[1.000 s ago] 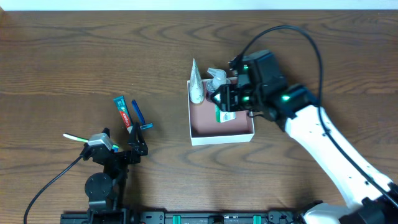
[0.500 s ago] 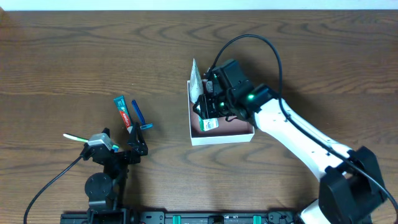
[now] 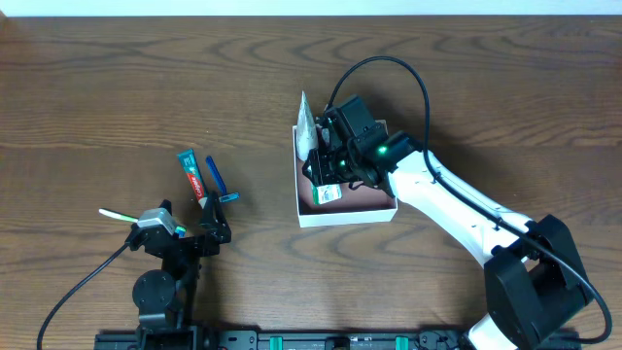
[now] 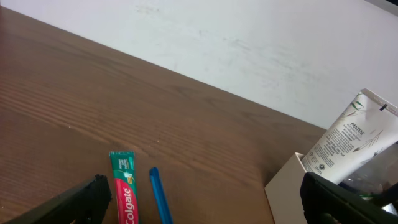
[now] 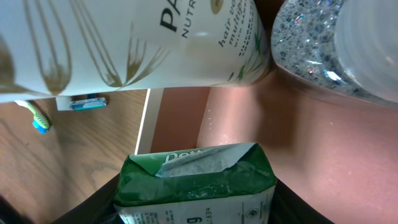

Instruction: Pack container

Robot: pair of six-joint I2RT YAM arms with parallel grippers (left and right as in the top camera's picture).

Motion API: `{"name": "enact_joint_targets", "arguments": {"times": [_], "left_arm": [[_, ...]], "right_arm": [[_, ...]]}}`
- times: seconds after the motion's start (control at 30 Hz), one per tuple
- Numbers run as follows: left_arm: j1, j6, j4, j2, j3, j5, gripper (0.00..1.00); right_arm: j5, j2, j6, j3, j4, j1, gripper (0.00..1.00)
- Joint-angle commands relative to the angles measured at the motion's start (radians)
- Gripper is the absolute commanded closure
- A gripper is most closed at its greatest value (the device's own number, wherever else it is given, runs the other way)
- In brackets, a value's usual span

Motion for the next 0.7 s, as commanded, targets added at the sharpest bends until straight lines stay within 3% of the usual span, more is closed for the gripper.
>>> {"name": "enact_joint_targets", "arguments": {"times": [0.0,0.67], "left_arm": [[0.007,0.009,-0.015,-0.005,-0.027,0.0,0.02],[0.007,0.009,-0.015,-0.005,-0.027,0.0,0.02]], "right_arm": [[0.028,0.027,0.016,0.013,-0.002,0.007,0.6],[0.031,0.027,0.026,0.013,0.0,0.014,0.58]]}}
